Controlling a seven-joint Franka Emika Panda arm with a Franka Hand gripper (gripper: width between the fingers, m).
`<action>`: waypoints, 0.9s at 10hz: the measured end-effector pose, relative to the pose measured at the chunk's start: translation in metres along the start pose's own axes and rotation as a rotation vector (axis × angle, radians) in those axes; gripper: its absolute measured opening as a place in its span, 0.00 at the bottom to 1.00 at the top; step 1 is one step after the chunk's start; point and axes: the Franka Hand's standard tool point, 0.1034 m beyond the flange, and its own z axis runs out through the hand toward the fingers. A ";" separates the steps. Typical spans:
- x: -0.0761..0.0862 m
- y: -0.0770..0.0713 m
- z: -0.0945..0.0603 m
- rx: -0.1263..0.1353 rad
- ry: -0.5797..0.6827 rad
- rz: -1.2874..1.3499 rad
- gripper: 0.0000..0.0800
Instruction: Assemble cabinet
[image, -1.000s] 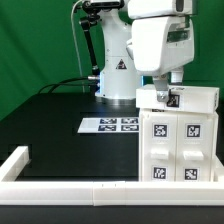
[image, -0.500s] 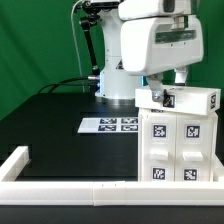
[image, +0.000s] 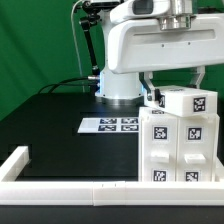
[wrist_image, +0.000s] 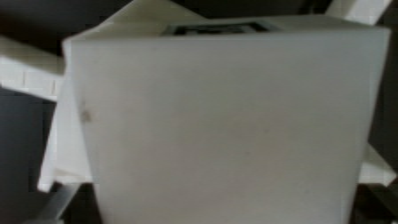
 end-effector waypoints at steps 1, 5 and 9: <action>0.001 -0.002 0.000 -0.002 0.004 0.086 0.70; 0.003 0.000 0.000 0.014 -0.004 0.191 0.70; 0.003 -0.003 0.000 0.035 0.009 0.546 0.70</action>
Offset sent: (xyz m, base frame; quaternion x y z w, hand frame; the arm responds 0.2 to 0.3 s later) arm 0.0152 -0.0009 0.0052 0.0191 -0.0163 0.0548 0.9982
